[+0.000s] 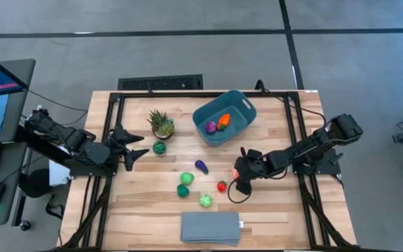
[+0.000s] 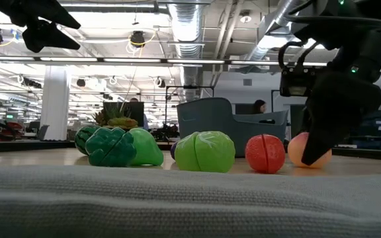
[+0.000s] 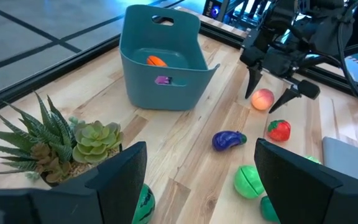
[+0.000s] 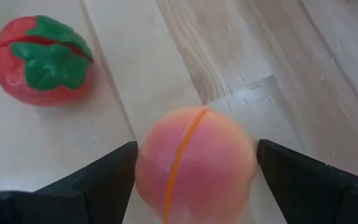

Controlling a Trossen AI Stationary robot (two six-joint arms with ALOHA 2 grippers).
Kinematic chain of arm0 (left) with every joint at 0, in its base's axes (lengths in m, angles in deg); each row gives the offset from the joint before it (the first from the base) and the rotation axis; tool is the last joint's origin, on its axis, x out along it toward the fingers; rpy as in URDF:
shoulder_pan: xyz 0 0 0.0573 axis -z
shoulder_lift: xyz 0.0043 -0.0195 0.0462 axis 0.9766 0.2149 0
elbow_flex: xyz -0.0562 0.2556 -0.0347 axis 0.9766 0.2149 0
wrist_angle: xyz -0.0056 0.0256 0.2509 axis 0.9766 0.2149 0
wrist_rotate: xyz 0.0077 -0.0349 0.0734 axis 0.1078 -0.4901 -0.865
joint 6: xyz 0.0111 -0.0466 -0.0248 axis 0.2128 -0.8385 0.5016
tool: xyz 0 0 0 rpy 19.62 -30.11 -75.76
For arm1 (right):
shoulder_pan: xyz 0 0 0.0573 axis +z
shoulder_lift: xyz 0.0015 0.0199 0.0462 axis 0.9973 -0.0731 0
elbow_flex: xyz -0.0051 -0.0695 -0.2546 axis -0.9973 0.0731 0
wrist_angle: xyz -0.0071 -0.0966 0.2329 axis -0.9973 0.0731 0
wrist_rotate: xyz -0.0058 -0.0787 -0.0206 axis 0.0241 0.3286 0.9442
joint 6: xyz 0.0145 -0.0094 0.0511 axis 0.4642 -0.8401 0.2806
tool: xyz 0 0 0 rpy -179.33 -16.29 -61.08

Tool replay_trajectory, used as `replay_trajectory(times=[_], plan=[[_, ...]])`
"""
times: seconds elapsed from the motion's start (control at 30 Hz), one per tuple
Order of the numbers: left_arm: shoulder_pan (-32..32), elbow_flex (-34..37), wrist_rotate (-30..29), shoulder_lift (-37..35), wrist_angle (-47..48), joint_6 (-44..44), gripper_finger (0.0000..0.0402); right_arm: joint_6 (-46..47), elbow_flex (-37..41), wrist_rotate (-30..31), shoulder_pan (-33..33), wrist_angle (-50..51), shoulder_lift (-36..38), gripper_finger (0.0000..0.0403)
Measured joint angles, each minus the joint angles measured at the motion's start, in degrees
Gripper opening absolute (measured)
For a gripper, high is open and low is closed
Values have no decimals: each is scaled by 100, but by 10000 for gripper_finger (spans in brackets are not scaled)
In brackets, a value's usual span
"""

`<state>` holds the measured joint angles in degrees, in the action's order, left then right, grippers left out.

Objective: Pick and placing Produce into tupperware
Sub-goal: Put the peach into the bin

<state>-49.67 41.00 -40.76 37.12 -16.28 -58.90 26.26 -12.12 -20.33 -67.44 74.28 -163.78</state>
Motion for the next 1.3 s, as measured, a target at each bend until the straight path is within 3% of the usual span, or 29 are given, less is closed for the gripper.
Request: replay_trajectory(times=[0.2,0.57,1.3], plan=[[1,0,2,1,46,-20,286,102,4,76,0,7,-1,346],[2,-2,33,0,47,-42,286,193,12,107,-4,50,-5,283],[2,0,37,2,45,-79,286,298,31,56,-9,48,86,281]])
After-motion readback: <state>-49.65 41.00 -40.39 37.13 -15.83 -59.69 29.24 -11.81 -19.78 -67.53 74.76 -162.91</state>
